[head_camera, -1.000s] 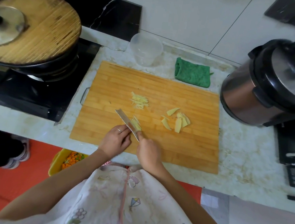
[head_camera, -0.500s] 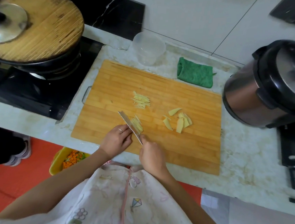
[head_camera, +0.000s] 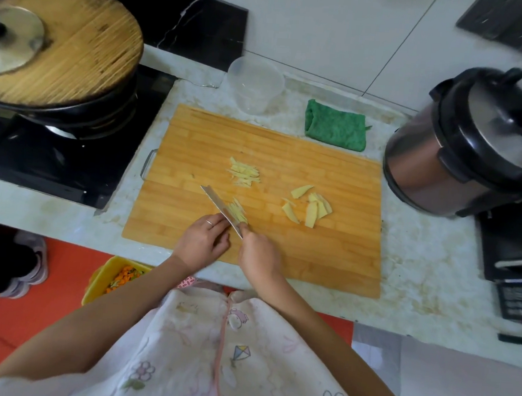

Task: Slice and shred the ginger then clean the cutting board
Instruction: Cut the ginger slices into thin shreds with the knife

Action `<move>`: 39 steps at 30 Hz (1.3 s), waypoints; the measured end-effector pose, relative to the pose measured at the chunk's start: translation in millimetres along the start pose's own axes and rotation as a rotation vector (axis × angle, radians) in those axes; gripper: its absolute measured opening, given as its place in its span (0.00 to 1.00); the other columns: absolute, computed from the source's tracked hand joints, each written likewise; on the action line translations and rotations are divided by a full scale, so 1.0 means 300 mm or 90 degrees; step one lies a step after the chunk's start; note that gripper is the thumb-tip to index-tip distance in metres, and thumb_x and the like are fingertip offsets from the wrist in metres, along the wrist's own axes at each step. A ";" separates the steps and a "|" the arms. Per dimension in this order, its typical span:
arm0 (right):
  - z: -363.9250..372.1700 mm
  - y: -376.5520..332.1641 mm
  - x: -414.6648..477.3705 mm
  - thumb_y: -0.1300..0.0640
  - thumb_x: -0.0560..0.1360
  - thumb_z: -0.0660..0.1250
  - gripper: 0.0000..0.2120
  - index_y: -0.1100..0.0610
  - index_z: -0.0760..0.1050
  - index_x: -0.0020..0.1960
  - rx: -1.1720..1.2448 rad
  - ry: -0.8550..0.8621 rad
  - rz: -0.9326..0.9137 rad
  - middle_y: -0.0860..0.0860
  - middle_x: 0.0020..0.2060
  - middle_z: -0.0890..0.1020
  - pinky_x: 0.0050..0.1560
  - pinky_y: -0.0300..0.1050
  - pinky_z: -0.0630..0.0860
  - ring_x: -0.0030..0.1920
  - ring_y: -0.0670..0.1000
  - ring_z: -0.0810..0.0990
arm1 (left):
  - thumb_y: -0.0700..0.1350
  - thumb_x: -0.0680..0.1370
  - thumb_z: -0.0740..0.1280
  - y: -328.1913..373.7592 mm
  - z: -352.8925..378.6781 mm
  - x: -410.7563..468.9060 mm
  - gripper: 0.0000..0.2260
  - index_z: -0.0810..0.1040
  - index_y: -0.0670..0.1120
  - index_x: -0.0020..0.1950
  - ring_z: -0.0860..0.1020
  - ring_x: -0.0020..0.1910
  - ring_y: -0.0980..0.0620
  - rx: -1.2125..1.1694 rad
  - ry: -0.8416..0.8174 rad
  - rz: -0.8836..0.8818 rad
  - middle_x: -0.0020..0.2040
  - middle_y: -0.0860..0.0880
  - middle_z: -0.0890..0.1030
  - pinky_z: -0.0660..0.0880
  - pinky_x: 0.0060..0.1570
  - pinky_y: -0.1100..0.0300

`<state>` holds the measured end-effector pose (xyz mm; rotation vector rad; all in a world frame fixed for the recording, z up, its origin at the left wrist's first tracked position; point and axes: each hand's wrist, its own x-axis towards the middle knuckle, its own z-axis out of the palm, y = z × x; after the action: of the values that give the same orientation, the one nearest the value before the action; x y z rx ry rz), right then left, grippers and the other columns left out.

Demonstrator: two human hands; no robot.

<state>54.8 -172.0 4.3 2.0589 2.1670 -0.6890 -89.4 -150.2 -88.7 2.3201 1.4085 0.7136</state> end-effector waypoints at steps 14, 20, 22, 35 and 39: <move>-0.024 -0.002 0.022 0.62 0.78 0.56 0.21 0.52 0.66 0.70 0.046 -0.025 0.005 0.59 0.51 0.81 0.40 0.47 0.69 0.52 0.61 0.80 | 0.43 0.74 0.59 0.019 -0.028 0.001 0.17 0.80 0.36 0.57 0.80 0.49 0.41 0.010 -0.044 0.001 0.54 0.41 0.81 0.76 0.50 0.53; -0.051 0.000 0.076 0.62 0.77 0.57 0.21 0.51 0.70 0.68 0.082 -0.028 -0.024 0.60 0.47 0.82 0.40 0.48 0.73 0.49 0.61 0.80 | 0.43 0.74 0.60 0.018 -0.031 -0.001 0.17 0.80 0.37 0.56 0.80 0.50 0.43 0.000 -0.039 0.001 0.55 0.42 0.81 0.78 0.50 0.53; -0.044 0.033 0.035 0.62 0.77 0.57 0.22 0.50 0.68 0.69 0.063 -0.003 -0.018 0.59 0.44 0.82 0.34 0.46 0.70 0.45 0.60 0.81 | 0.44 0.75 0.60 0.016 -0.030 -0.001 0.17 0.80 0.38 0.57 0.80 0.50 0.43 0.001 -0.035 0.002 0.55 0.42 0.81 0.78 0.50 0.54; -0.010 0.037 -0.068 0.62 0.79 0.56 0.22 0.50 0.64 0.73 0.016 0.025 -0.015 0.56 0.46 0.83 0.35 0.43 0.66 0.46 0.57 0.81 | 0.43 0.74 0.60 0.008 -0.017 0.001 0.15 0.81 0.38 0.55 0.79 0.47 0.42 -0.006 -0.026 0.007 0.52 0.42 0.81 0.78 0.47 0.53; -0.004 0.033 -0.061 0.62 0.79 0.56 0.23 0.51 0.64 0.72 0.017 0.019 -0.006 0.57 0.45 0.82 0.35 0.44 0.66 0.46 0.58 0.81 | 0.42 0.74 0.60 0.004 -0.017 0.006 0.15 0.80 0.38 0.55 0.79 0.47 0.42 -0.019 -0.031 0.004 0.51 0.42 0.81 0.77 0.49 0.53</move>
<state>66.5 -188.5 9.2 2.0865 2.1966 -0.6977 -90.8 -149.1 -83.4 2.3044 1.3594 0.6704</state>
